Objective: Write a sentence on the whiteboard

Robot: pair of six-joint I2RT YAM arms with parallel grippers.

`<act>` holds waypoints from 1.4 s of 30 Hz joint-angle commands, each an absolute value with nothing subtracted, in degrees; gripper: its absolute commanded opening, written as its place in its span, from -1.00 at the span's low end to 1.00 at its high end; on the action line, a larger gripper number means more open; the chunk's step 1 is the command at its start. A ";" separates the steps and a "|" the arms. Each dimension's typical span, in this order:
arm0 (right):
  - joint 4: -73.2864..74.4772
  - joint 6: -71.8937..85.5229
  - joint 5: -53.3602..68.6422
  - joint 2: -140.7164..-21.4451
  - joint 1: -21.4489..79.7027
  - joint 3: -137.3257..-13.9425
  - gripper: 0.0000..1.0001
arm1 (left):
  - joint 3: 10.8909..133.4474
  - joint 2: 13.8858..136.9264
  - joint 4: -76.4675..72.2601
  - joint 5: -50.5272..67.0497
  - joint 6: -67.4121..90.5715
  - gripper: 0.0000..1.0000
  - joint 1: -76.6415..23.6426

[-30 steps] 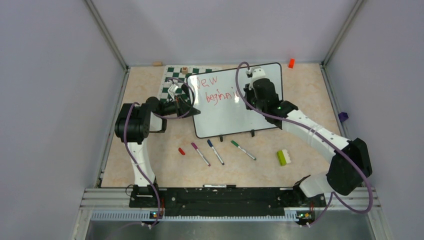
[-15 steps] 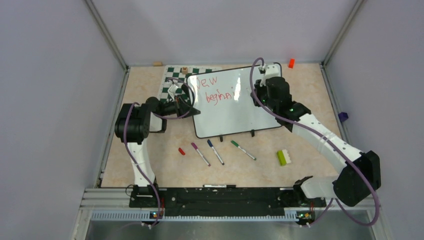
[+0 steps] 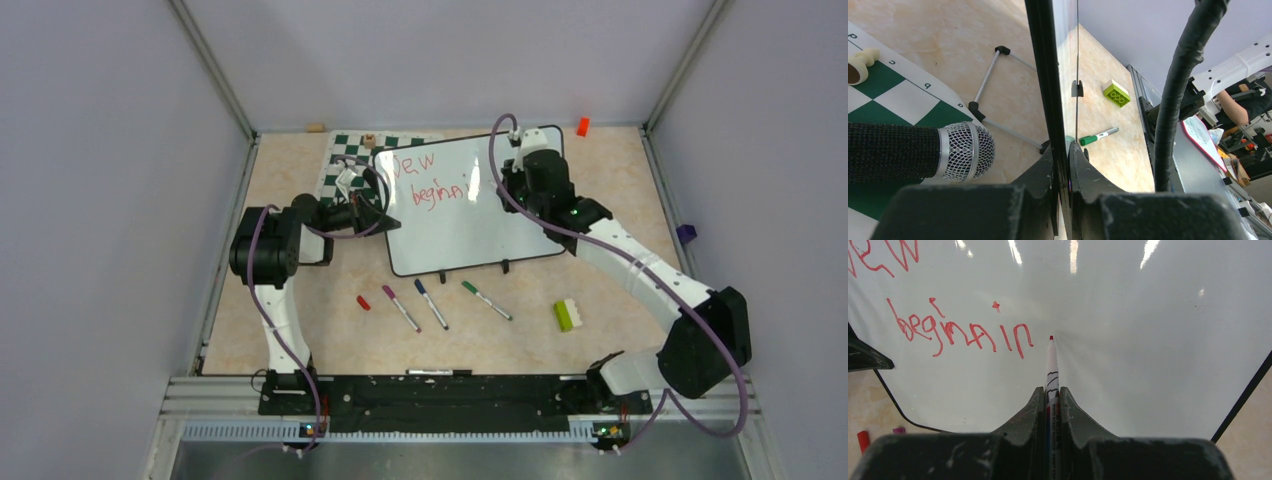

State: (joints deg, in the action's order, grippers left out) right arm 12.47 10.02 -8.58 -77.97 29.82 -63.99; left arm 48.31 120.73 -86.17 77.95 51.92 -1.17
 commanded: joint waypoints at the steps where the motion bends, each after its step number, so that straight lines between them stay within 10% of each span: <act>1: 11.58 9.31 -7.88 -78.54 29.53 -67.82 -1.00 | 47.80 120.73 -92.73 81.01 43.35 -1.00 -0.63; 42: 17.44 8.24 -8.12 -81.46 29.58 -69.46 -1.00 | 47.55 120.59 -92.75 81.04 43.07 -1.00 -0.67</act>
State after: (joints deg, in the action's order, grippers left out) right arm 15.94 9.02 -5.10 -82.19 29.82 -67.59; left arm 48.31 120.73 -86.11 77.84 51.94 -1.17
